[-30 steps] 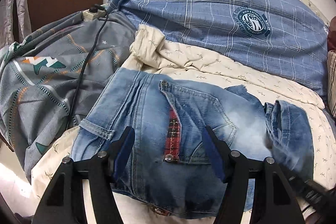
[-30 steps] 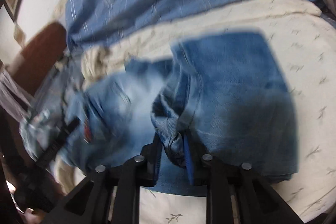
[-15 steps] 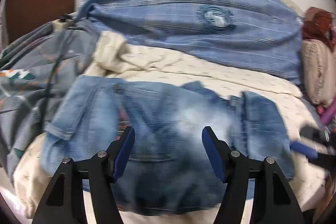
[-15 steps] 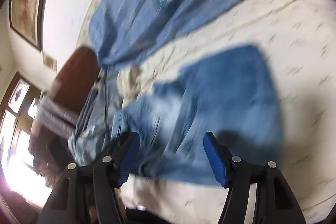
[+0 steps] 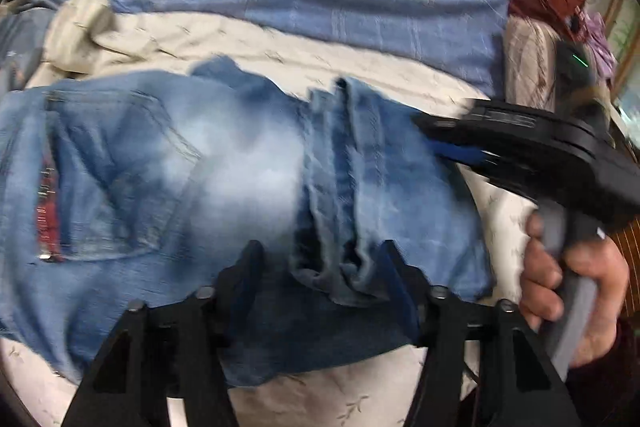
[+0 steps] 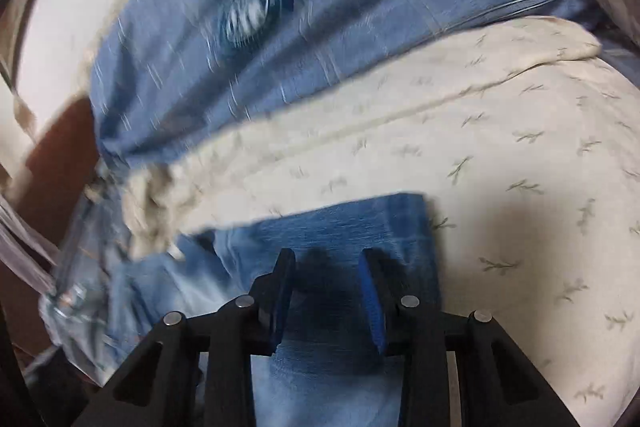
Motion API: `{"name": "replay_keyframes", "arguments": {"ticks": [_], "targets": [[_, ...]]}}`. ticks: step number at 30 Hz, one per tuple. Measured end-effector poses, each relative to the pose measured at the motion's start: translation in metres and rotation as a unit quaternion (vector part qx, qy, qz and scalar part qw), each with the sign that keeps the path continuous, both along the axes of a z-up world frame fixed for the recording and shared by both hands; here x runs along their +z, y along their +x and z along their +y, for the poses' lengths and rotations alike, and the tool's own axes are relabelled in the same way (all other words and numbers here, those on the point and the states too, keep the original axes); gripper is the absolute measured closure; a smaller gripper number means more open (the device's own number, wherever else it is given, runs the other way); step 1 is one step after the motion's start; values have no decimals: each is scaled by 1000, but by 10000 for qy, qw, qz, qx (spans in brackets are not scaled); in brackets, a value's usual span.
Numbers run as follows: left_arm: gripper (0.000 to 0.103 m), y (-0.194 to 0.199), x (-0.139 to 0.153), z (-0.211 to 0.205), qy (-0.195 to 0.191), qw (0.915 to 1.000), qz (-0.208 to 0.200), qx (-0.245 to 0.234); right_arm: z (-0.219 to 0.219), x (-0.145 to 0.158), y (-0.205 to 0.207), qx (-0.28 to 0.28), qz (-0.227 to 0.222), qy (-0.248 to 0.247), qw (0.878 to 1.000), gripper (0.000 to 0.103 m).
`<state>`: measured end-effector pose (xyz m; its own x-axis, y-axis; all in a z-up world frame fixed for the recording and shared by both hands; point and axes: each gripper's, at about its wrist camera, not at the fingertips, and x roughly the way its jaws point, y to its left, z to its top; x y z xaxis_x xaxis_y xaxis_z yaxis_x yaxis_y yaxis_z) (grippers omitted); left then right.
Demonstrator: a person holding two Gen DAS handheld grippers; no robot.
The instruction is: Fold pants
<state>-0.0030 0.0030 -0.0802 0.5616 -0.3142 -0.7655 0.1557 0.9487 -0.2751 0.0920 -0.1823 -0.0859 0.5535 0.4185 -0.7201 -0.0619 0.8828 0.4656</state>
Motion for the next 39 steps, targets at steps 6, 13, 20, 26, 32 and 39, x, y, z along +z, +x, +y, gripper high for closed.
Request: {"name": "replay_keyframes", "arguments": {"ticks": [6, 13, 20, 26, 32, 39], "targets": [[78, 0, -2, -1, -18, 9997, 6, -224, 28, -18, 17, 594, 143, 14, 9981, 68], [84, -5, 1, 10, -425, 9987, 37, -292, 13, -12, 14, 702, 134, 787, 9943, 68], [83, -7, -5, 8, -232, 9992, 165, -275, 29, -25, 11, 827, 393, 541, 9943, 67], [80, -8, -5, 14, -399, 9988, 241, -124, 21, -16, 1, 789, 305, 703, 9939, 67], [49, -23, 16, 15, 230, 9986, -441, 159, 8, -2, -15, 743, 60, 814, 9939, 67], [27, -13, -1, 24, 805, 9957, -46, 460, 16, -26, -8, 711, 558, 504, 9946, 67]]}}
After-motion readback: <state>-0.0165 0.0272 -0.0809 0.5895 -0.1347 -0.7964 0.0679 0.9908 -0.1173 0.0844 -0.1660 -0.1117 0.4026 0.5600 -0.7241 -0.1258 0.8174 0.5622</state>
